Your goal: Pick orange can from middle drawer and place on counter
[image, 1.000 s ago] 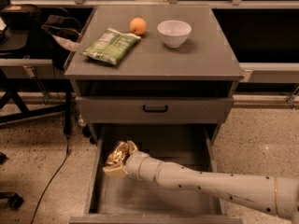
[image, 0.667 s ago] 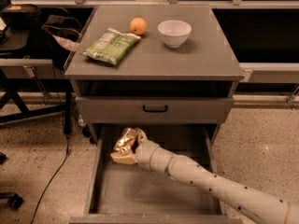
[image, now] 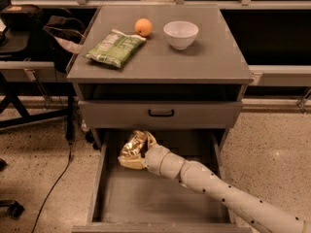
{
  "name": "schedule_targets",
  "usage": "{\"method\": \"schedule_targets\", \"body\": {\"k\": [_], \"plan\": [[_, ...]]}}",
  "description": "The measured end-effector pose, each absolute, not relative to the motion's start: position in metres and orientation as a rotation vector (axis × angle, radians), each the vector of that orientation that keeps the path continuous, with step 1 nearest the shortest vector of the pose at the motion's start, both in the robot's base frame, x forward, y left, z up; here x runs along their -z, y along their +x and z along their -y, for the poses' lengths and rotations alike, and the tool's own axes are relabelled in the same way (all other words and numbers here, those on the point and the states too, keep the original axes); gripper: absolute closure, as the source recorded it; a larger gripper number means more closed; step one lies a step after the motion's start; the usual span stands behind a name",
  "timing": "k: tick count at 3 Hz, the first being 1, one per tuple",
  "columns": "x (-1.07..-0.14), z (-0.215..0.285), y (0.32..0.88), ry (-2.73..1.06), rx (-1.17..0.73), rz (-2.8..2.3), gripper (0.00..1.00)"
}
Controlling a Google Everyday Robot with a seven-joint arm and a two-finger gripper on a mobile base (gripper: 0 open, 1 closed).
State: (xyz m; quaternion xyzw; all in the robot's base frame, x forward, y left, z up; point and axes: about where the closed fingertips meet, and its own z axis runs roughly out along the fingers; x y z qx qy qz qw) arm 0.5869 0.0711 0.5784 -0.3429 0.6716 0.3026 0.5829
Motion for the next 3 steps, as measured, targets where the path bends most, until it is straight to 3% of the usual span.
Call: {"method": "schedule_targets", "body": {"k": [3], "plan": [[-0.626,-0.051,0.553,-0.776,-0.640,-1.561,1.00]]}}
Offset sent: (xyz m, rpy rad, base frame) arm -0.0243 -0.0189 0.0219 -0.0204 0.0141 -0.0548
